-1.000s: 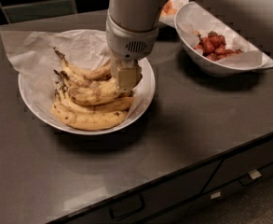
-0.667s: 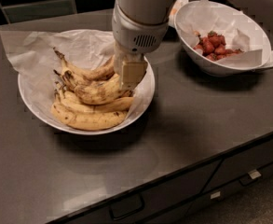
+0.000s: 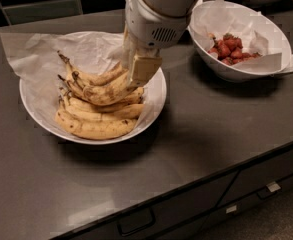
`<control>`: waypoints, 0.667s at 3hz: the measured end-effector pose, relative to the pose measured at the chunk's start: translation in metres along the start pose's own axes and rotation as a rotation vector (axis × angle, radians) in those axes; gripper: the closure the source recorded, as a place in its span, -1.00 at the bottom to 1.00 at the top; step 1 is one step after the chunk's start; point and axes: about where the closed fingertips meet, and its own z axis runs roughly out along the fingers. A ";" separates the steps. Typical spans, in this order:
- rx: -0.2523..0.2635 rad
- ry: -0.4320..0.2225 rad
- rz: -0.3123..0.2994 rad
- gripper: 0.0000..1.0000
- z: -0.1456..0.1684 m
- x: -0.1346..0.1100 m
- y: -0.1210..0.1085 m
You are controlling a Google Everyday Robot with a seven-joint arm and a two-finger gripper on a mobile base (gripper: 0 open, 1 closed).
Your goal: Pick banana from white bowl
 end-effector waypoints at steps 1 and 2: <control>0.042 -0.019 -0.021 1.00 -0.015 -0.006 -0.006; 0.082 -0.025 -0.046 1.00 -0.031 -0.013 -0.012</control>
Offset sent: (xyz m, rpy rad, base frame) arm 0.0016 0.0036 0.0460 0.0356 -0.1171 0.0393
